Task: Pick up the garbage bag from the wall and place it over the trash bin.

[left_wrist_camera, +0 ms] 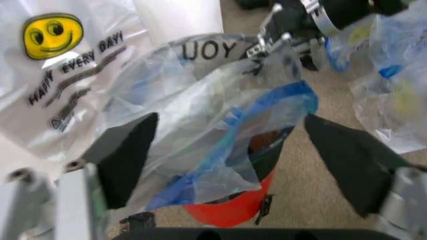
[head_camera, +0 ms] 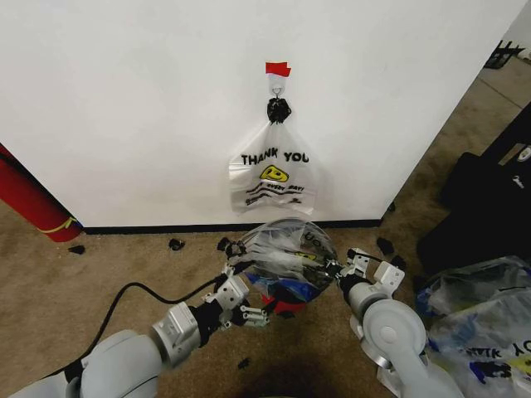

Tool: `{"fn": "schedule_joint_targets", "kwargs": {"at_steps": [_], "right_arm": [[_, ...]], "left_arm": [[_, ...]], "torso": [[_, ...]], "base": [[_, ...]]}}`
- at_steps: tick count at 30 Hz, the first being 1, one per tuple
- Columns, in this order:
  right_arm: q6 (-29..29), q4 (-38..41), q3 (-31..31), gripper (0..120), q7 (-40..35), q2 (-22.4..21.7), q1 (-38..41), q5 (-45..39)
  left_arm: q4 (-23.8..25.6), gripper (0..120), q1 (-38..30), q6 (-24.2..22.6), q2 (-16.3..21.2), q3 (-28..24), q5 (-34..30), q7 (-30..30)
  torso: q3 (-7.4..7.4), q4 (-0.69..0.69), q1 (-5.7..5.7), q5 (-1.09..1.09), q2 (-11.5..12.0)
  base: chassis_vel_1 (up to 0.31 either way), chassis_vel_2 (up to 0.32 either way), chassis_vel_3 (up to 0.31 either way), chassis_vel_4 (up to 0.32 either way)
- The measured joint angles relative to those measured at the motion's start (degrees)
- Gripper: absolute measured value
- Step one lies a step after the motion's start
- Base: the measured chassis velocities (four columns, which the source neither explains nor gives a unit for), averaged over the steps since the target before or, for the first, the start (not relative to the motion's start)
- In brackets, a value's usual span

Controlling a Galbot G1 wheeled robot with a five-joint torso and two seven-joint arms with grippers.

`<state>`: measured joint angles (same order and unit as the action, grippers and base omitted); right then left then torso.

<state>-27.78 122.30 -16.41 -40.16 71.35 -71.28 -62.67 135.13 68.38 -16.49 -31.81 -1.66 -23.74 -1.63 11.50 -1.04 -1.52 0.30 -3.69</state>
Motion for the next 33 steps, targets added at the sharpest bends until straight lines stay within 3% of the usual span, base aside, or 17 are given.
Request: {"fn": "schedule_joint_targets", "kwargs": {"at_steps": [2,6,8,14,18,22,25,33], "right_arm": [[-0.01,-0.01,0.11,1,0.01,0.00,0.09,0.00],[-0.11,-0.14,0.70,1,0.02,-0.11,0.49,0.00],[-0.13,-0.14,0.75,1,0.02,-0.11,0.54,-0.01],[-0.27,0.19,0.84,1,0.02,-0.23,0.44,-0.08],[-0.28,0.31,0.97,1,0.02,-0.17,0.46,-0.07],[-0.31,0.56,1.24,1,-0.01,-0.09,0.51,-0.08],[-0.32,0.57,1.24,1,-0.08,-0.09,0.48,-0.08],[-0.38,0.60,0.58,1,-0.87,0.90,0.85,-0.68]], "left_arm": [[-0.21,81,-0.11,0.00,-0.13,-0.16,0.08,0.02],[-1.75,62,-0.93,-0.01,-0.76,-1.50,0.50,0.16],[-1.92,61,-0.94,-0.01,-0.86,-1.64,0.53,0.07],[-3.29,35,-0.99,-0.01,-1.84,-2.06,0.76,-0.80],[-3.75,25,-1.09,-0.04,-1.87,-2.24,0.78,-1.19],[-4.19,5,-0.96,-0.23,-2.03,-2.74,1.17,-1.67],[-3.93,0,-0.49,-0.19,-1.92,-2.78,1.21,-1.71],[-2.04,0,2.75,1.12,-2.08,-2.67,1.27,-1.85]], "torso": [[0.00,0.01,0.00,0.00,0.00],[0.00,-0.01,0.00,0.00,0.00],[0.00,-0.01,0.00,0.00,0.00],[0.00,0.00,0.00,0.00,0.00],[0.00,0.00,0.00,0.00,0.00],[0.00,0.00,0.00,0.01,0.00],[0.00,0.00,0.00,0.00,0.00],[0.00,0.00,0.00,0.00,0.00]], "base": [[0.000,0.000,0.000,0.000],[0.000,0.000,0.000,0.000],[0.000,0.000,0.000,0.000],[0.000,0.000,0.000,0.000],[0.000,0.000,0.000,0.000],[0.000,0.000,0.000,0.000],[0.000,0.000,0.000,0.000],[0.000,0.000,0.000,0.000]]}}
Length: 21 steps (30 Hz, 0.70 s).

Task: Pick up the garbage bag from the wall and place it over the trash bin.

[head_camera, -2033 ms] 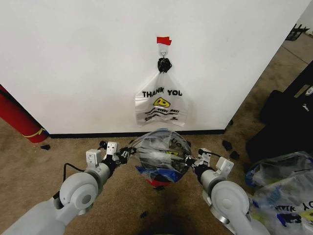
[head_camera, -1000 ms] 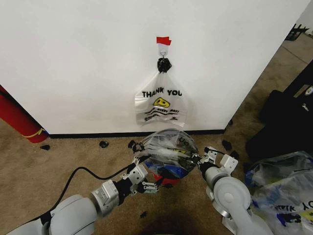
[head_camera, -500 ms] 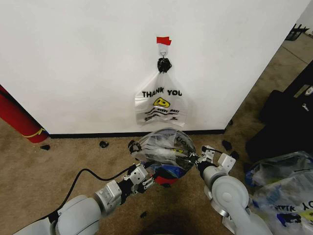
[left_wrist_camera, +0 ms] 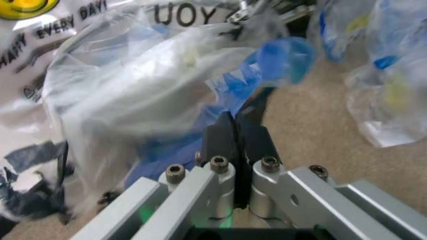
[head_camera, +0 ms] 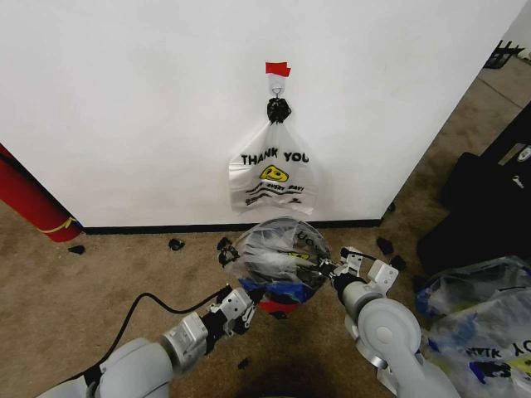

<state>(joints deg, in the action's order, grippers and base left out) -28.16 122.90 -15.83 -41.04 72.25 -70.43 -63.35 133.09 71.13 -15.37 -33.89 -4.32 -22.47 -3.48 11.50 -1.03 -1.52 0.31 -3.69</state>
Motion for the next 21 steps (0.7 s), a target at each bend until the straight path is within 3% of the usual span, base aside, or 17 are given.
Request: {"fn": "schedule_joint_targets", "kwargs": {"at_steps": [5,8,17,21], "right_arm": [[0.24,0.60,-1.57,1,-1.10,0.12,0.19,-1.21],[0.25,0.99,-1.65,1,-1.45,0.27,0.28,-1.86],[-0.68,2.95,-2.17,1,-4.27,0.93,-0.48,-4.55],[-0.75,3.62,-2.18,1,-4.41,1.02,-0.49,-5.08]], "left_arm": [[0.72,0,3.14,1.17,0.24,0.44,1.45,0.18],[-1.25,0,3.55,2.18,-0.27,-1.30,4.95,0.47],[-12.13,0,0.82,2.72,-8.03,-6.65,9.28,0.76],[-14.17,0,0.27,3.11,-9.43,-7.64,10.91,0.63]], "torso": [[0.00,0.00,0.00,-0.01,0.00],[0.00,0.00,0.00,-0.01,0.00],[0.00,-0.01,0.00,0.00,0.00],[0.00,0.00,0.00,0.00,0.00]], "base": [[0.000,0.000,0.000,0.000],[0.000,0.000,0.000,0.000],[0.000,0.000,0.000,0.000],[0.000,0.000,0.000,0.000]]}}
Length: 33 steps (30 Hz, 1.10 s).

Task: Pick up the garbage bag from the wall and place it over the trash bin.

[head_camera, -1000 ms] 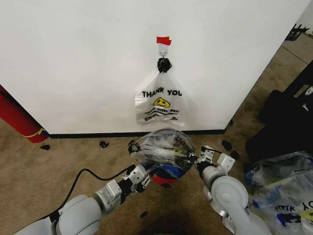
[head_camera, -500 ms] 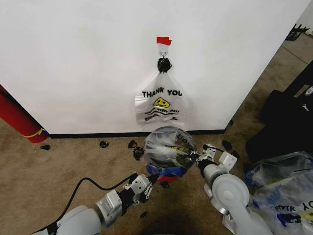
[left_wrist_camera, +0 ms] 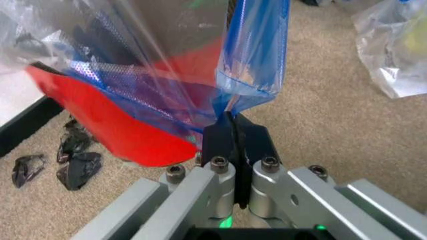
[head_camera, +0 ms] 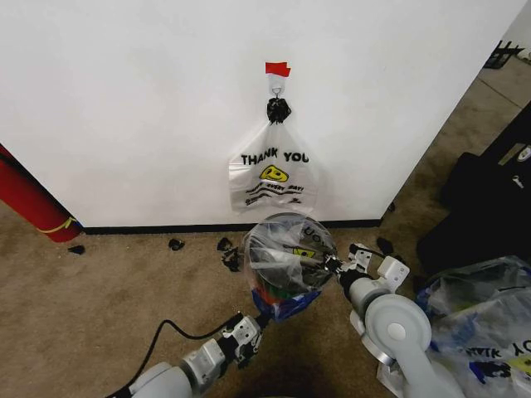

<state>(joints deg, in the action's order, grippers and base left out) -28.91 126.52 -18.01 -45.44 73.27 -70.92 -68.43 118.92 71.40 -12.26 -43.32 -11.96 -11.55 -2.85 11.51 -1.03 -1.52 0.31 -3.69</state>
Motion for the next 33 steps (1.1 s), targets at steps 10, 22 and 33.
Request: {"fn": "schedule_joint_targets", "kwargs": {"at_steps": [10,22,33], "right_arm": [[-0.11,0.14,0.47,1,0.79,0.66,-0.65,1.01],[0.12,-1.55,0.54,1,2.69,0.56,0.09,2.41],[0.88,-3.13,0.10,1,9.76,-1.73,-0.51,5.69]], "left_arm": [[-0.34,9,2.22,5.98,1.42,2.50,-4.36,0.16],[2.63,50,9.79,18.20,5.24,8.95,-1.57,-0.38],[4.58,87,12.62,24.93,7.48,15.50,-5.90,1.25]], "torso": [[0.00,0.00,0.00,-0.01,0.00],[-0.01,-0.01,0.00,0.00,0.00],[-0.01,-0.01,0.00,-0.01,0.00]], "base": [[0.000,0.000,0.000,0.000],[0.000,0.000,0.000,0.000],[0.000,0.000,0.000,0.000]]}}
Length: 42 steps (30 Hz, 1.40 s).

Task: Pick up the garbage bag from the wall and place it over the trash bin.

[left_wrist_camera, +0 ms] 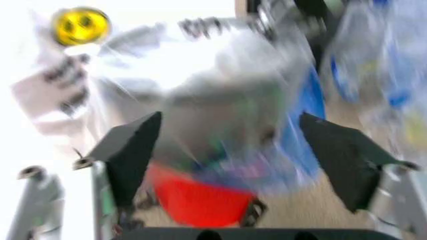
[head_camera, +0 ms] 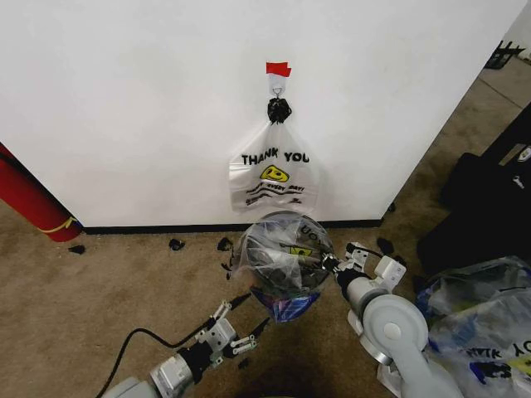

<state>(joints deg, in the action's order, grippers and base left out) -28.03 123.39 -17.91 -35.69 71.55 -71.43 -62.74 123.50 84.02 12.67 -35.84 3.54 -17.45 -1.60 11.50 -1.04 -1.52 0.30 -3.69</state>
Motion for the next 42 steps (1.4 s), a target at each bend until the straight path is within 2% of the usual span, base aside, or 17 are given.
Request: {"fn": "schedule_joint_targets", "kwargs": {"at_steps": [2,4,7,9,12,14,17,20,23,26,31,32,34,37,38,40,42], "right_arm": [[0.54,-1.08,0.00,1,4.07,-1.28,-0.24,1.86],[1.30,-2.16,0.03,1,7.44,-2.91,-0.48,3.27],[2.27,-2.97,-0.06,1,10.66,-4.13,-0.72,4.01],[4.78,-4.64,-0.15,1,16.94,-6.09,-1.06,5.80],[8.44,-7.03,-0.24,1,25.16,-8.56,-1.36,7.24],[9.10,-7.50,-0.28,1,26.75,-9.07,-1.38,7.32],[13.34,-10.29,-0.37,1,34.83,-11.64,-1.05,8.02],[14.26,-10.99,-0.29,1,36.65,-12.29,-0.80,8.16],[17.62,-12.90,0.04,1,42.19,-14.01,-0.15,8.21],[18.70,-13.57,0.33,1,44.18,-14.73,0.23,8.20],[20.72,-15.70,2.15,1,49.99,-16.76,1.57,9.34],[20.72,-15.70,2.15,1,49.99,-16.76,1.57,9.34],[21.95,-16.47,2.37,1,51.78,-17.43,1.83,9.62],[22.12,-16.46,2.38,1,52.35,-17.79,1.85,9.59],[21.94,-16.23,2.38,1,52.57,-17.91,1.85,9.55],[21.89,-16.04,2.38,1,52.72,-17.97,1.81,9.55],[21.85,-15.62,2.38,1,52.94,-18.11,1.67,9.70]], "left_arm": [[0.90,95,-1.03,0.28,0.27,1.71,-5.52,0.04],[2.02,98,-2.94,-0.14,0.70,3.26,-12.45,0.03],[2.38,99,-4.61,-0.96,0.90,3.95,-16.61,0.03],[2.17,99,-7.49,-2.36,1.01,4.58,-21.98,-0.01],[0.32,99,-12.15,-4.66,0.65,4.35,-29.25,-0.03],[-0.25,99,-13.27,-5.19,0.49,4.19,-30.76,-0.02],[-3.28,99,-19.84,-8.49,-0.76,3.30,-39.34,0.07],[-3.88,99,-21.43,-9.58,-0.99,3.21,-41.51,0.17],[-6.24,98,-26.45,-13.11,-1.59,2.57,-48.26,1.51],[-7.81,98,-28.44,-13.95,-1.83,2.09,-49.65,2.90],[-13.79,96,-32.35,-15.69,0.26,-0.11,-49.12,13.16],[-13.79,96,-32.35,-15.69,0.26,-0.11,-49.12,13.16],[-15.86,95,-34.55,-18.05,0.65,-1.32,-50.36,17.39],[-19.18,89,-37.25,-19.07,0.72,-3.86,-50.02,21.02],[-20.47,82,-37.99,-19.07,0.74,-4.56,-49.14,21.98],[-21.26,79,-38.48,-19.08,0.74,-5.01,-48.77,22.44],[-22.91,71,-39.78,-19.32,0.55,-5.94,-48.50,23.17]], "torso": [[0.00,0.01,0.00,0.01,0.00],[0.00,0.00,0.00,0.00,0.00],[0.00,-0.01,0.00,0.00,0.00],[0.00,0.01,0.00,0.00,0.00],[0.01,0.00,0.00,0.01,0.00],[0.00,0.00,0.00,0.00,0.00],[0.01,-0.01,0.00,0.02,0.00],[0.01,0.00,0.00,0.01,0.00],[0.01,0.00,-0.01,-0.01,0.00],[0.01,-0.02,-0.01,0.01,0.00],[0.01,0.01,-0.01,0.01,0.00],[0.01,0.01,-0.01,0.01,0.00],[0.00,0.01,-0.01,0.01,0.00],[0.01,-0.01,-0.01,0.00,0.00],[0.01,-0.01,-0.01,0.01,0.00],[0.01,0.00,-0.01,0.01,0.00],[0.01,0.01,-0.01,0.01,0.00]], "base": [[0.000,0.000,0.000,0.000],[0.000,0.000,0.000,0.000],[0.000,0.000,0.000,0.000],[0.000,0.000,0.000,0.000],[0.000,0.000,0.000,0.000],[0.000,0.000,0.000,0.000],[0.000,0.000,0.000,0.000],[0.000,0.000,0.000,0.000],[0.000,0.000,0.000,0.000],[0.000,0.000,0.000,0.000],[0.000,0.000,0.000,0.000],[0.000,0.000,0.000,0.000],[0.000,0.000,0.000,0.000],[0.000,0.000,0.000,0.000],[0.000,0.000,0.000,0.000],[0.000,0.000,0.000,0.000],[0.000,0.000,0.000,0.000]]}}
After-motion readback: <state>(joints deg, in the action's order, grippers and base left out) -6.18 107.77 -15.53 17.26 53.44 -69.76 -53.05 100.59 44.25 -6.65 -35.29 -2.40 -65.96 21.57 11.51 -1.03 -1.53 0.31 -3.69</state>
